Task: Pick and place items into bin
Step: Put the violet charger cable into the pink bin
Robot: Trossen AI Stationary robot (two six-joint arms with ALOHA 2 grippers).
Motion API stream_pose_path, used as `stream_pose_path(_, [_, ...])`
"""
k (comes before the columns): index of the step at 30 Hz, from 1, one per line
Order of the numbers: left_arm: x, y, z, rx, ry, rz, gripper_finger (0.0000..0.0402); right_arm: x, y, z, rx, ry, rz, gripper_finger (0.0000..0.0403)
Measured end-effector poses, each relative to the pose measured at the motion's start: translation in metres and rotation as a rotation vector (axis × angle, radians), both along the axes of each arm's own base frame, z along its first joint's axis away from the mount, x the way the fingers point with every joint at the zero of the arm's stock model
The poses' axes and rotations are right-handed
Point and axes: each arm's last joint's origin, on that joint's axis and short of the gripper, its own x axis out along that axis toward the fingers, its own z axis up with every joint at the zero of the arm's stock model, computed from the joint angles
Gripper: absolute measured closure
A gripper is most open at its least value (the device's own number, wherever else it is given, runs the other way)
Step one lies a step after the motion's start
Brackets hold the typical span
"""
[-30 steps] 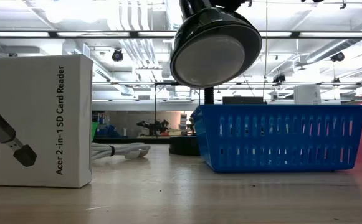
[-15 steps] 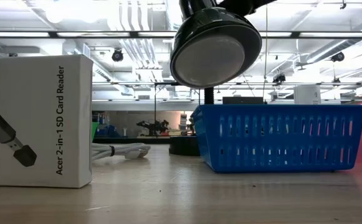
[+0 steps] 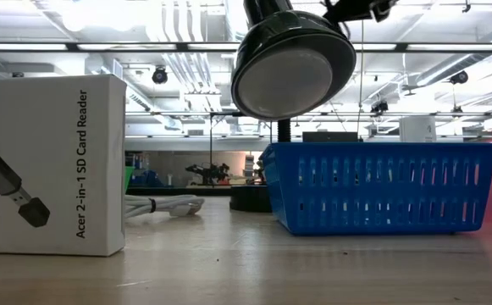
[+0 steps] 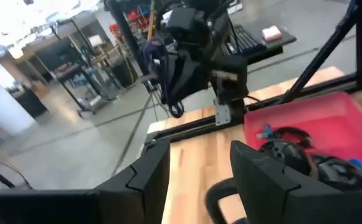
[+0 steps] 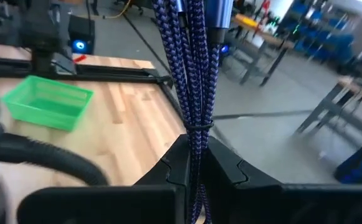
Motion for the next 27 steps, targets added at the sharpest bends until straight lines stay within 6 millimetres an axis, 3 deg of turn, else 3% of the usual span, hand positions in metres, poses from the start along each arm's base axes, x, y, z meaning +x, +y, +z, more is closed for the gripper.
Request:
stream_pose_path(11, [-0.028, 0.004, 0.000, -0.073, -0.017, 0.000, 0.0249, -0.023, 0.015, -0.009, 0.165, 0.073, 0.026, 0.0388])
stream_pose_path(27, [-0.038, 0.005, -0.004, -0.133, 0.034, 0.010, 0.0249, -0.041, 0.030, -0.037, 0.468, 0.254, -0.047, 0.0388])
